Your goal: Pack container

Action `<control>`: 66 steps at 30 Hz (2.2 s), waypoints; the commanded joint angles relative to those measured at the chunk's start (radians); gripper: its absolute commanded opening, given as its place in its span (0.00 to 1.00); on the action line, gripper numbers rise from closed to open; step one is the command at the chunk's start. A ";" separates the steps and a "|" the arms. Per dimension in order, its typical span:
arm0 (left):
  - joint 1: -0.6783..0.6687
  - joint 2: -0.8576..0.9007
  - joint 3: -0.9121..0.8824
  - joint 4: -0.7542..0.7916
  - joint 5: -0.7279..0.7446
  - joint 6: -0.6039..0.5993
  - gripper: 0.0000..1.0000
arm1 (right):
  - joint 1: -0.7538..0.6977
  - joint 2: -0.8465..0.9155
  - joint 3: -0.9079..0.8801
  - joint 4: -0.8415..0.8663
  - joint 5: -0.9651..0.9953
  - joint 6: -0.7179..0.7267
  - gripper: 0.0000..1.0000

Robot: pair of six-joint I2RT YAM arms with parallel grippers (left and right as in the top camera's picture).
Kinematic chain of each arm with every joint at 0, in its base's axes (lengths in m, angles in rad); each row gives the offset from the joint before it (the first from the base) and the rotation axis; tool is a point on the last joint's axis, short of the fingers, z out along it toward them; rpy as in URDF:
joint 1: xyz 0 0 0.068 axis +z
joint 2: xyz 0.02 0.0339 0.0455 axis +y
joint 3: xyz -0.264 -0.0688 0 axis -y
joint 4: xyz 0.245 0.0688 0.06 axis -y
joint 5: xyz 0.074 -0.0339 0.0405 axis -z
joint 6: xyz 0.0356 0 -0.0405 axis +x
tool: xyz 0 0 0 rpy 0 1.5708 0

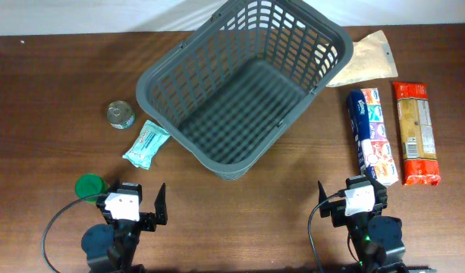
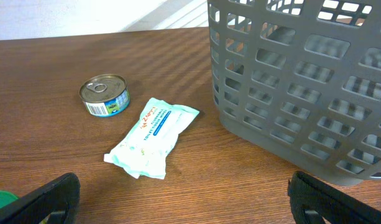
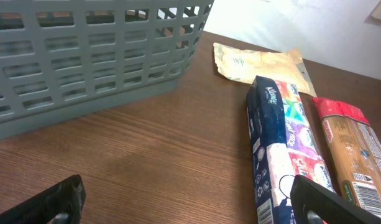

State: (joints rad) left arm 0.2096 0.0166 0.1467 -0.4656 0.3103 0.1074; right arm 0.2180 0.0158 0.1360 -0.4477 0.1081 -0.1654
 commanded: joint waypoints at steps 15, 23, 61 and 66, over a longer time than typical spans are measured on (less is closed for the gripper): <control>-0.005 -0.011 -0.013 0.006 0.000 -0.009 0.99 | 0.005 -0.013 -0.007 -0.001 0.002 -0.003 0.99; -0.004 -0.011 -0.013 0.006 0.000 -0.009 0.99 | 0.005 -0.013 -0.007 -0.001 0.002 -0.003 0.99; -0.004 -0.011 -0.013 0.006 0.000 -0.010 0.99 | 0.005 -0.013 -0.007 -0.001 -0.001 -0.002 0.99; -0.005 -0.011 -0.013 0.002 0.077 -0.010 0.99 | 0.005 -0.013 -0.007 -0.001 -0.044 0.161 0.99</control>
State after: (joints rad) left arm 0.2096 0.0166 0.1467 -0.4656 0.3176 0.1074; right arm 0.2180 0.0158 0.1360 -0.4477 0.0940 -0.1314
